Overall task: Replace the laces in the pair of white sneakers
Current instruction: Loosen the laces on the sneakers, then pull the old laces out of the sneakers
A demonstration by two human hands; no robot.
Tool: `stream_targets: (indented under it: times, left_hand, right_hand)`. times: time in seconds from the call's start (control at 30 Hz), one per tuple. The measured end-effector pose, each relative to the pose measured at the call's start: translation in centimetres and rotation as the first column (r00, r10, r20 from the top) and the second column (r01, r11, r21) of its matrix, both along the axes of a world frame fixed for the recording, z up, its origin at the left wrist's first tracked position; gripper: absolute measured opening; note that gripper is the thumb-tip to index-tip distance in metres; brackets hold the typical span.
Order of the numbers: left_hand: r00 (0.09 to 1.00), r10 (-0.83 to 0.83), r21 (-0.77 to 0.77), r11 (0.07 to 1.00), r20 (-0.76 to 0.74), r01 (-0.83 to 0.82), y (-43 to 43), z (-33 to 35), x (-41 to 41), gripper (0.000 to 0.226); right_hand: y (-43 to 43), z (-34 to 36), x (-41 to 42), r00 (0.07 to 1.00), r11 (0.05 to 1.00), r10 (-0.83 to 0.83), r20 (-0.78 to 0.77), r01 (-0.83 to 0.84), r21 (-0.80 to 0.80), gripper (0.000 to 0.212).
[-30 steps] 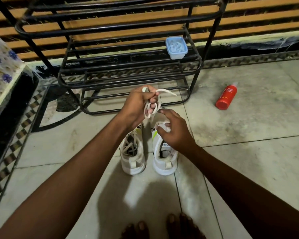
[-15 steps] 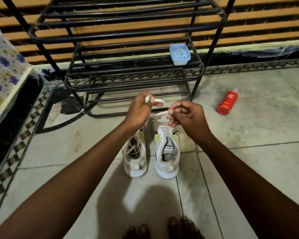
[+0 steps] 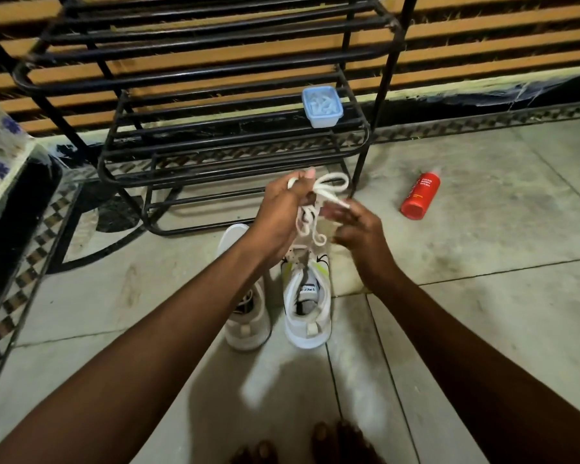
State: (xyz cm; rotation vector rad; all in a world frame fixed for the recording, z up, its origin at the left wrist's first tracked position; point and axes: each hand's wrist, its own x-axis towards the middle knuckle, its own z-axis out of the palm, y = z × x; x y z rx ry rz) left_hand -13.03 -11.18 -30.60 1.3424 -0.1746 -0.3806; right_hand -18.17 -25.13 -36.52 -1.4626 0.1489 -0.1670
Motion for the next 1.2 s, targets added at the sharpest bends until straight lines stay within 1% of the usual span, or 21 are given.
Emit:
stream_targets:
  times: [0.07, 0.1, 0.17, 0.23, 0.27, 0.33, 0.37, 0.43, 0.5, 0.6, 0.67, 0.77, 0.83, 0.87, 0.93, 0.97, 1.0, 1.03, 1.1, 1.13, 1.2]
  left_hand:
    - [0.998, -0.031, -0.116, 0.993, -0.047, 0.025, -0.9, 1.3, 0.1, 0.023]
    - [0.998, -0.033, -0.146, 0.989, -0.056, 0.024, -1.3, 1.7, 0.1, 0.022]
    - [0.999, -0.015, -0.151, 0.988, -0.029, 0.010, -1.9, 2.2, 0.4, 0.022]
    - [0.999, 0.023, -0.067, 0.998, 0.037, -0.021, -2.2, 2.1, 1.0, 0.023]
    - [0.996, 0.043, 0.000, 0.999, 0.079, -0.043, -2.4, 1.9, 1.5, 0.025]
    - [0.989, 0.069, 0.126, 0.988, 0.127, -0.086, -2.7, 1.1, 2.5, 0.030]
    - [0.990, 0.078, 0.169, 0.981, 0.115, -0.097, -3.2, 0.6, 2.9, 0.029]
    - [0.996, 0.077, 0.241, 0.967, 0.045, -0.086, -4.3, -1.0, 3.3, 0.019]
    - [0.998, 0.016, 0.314, 0.949, -0.059, 0.003, -6.0, -3.4, 2.9, 0.006]
    - [0.977, -0.063, 0.378, 0.915, -0.205, 0.139, -8.3, -6.7, 1.6, 0.015]
    - [0.956, -0.108, 0.336, 0.920, -0.273, 0.200, -9.5, -8.1, 1.0, 0.015]
    - [0.926, -0.117, 0.296, 0.927, -0.359, 0.232, -10.5, -9.4, 0.5, 0.011]
    - [0.903, -0.088, 0.293, 0.929, -0.420, 0.227, -11.0, -10.2, 0.3, 0.018]
    - [0.886, -0.085, 0.275, 0.933, -0.455, 0.231, -11.3, -10.7, 0.2, 0.025]
    - [0.874, -0.087, 0.258, 0.937, -0.477, 0.234, -11.6, -11.3, -0.1, 0.032]
    - [0.888, -0.108, 0.290, 0.922, -0.446, 0.258, -11.7, -11.7, -0.2, 0.034]
    - [0.918, -0.146, 0.372, 0.882, -0.370, 0.290, -11.7, -12.1, -0.2, 0.039]
    - [0.939, -0.203, 0.469, 0.824, -0.279, 0.317, -11.7, -12.5, -0.2, 0.045]
    - [0.940, -0.311, 0.636, 0.699, -0.141, 0.326, -11.3, -12.3, -0.2, 0.053]
    - [0.933, -0.354, 0.717, 0.632, -0.069, 0.294, -11.0, -12.1, -0.2, 0.052]
    - [0.894, -0.440, 0.843, 0.511, 0.091, 0.166, -10.6, -11.9, -0.4, 0.038]
  right_hand:
    - [0.5, -0.9, -0.2, 0.989, 0.989, 0.145, -0.018, -0.145, 0.014, 0.051]
    - [0.7, -1.1, -0.3, 0.984, 0.984, 0.180, -0.012, -0.180, 0.002, 0.047]
    - [0.5, -1.5, -0.4, 0.982, 0.982, 0.189, -0.016, -0.189, 0.001, 0.028]
    - [-0.4, -1.8, -0.4, 0.987, 0.986, 0.158, -0.013, -0.159, -0.060, 0.010]
    - [-1.0, -2.0, -0.4, 0.992, 0.988, 0.127, -0.020, -0.129, -0.091, 0.008]
    - [-2.7, -2.3, -0.5, 0.998, 0.996, 0.035, -0.043, -0.038, -0.084, 0.010]
    - [-3.7, -2.4, -0.6, 0.999, 0.999, -0.011, -0.052, 0.009, -0.050, 0.012]
    - [-5.5, -2.7, -0.8, 0.993, 0.995, -0.096, -0.070, 0.095, -0.012, 0.011]
    - [-6.9, -3.0, -0.9, 0.981, 0.985, -0.171, -0.092, 0.168, -0.048, 0.006]
    - [-8.4, -4.0, -1.1, 0.961, 0.963, -0.244, -0.127, 0.225, -0.148, 0.009]
    - [-9.2, -4.8, -1.3, 0.941, 0.927, -0.305, -0.148, 0.258, -0.271, 0.015]
    - [-10.3, -5.7, -1.7, 0.924, 0.791, -0.367, -0.106, 0.250, -0.558, 0.015]
    - [-10.8, -6.1, -1.8, 0.928, 0.736, -0.354, -0.114, 0.202, -0.646, 0.013]
    - [-11.1, -6.2, -1.8, 0.924, 0.742, -0.352, -0.146, 0.181, -0.646, 0.012]
    - [-11.6, -6.1, -1.8, 0.910, 0.809, -0.347, -0.226, 0.169, -0.563, 0.012]
    - [-11.9, -6.1, -1.8, 0.904, 0.835, -0.345, -0.253, 0.171, -0.523, 0.015]
    - [-12.0, -6.1, -1.9, 0.903, 0.844, -0.338, -0.265, 0.167, -0.510, 0.019]
    - [-12.1, -6.2, -2.1, 0.907, 0.841, -0.326, -0.267, 0.149, -0.520, 0.023]
    - [-12.1, -6.6, -2.4, 0.920, 0.811, -0.285, -0.271, 0.081, -0.579, 0.021]
    - [-12.1, -6.9, -2.6, 0.921, 0.798, -0.265, -0.284, 0.044, -0.602, 0.019]
    - [-12.0, -7.5, -2.9, 0.915, 0.790, -0.243, -0.323, -0.006, -0.613, 0.020]
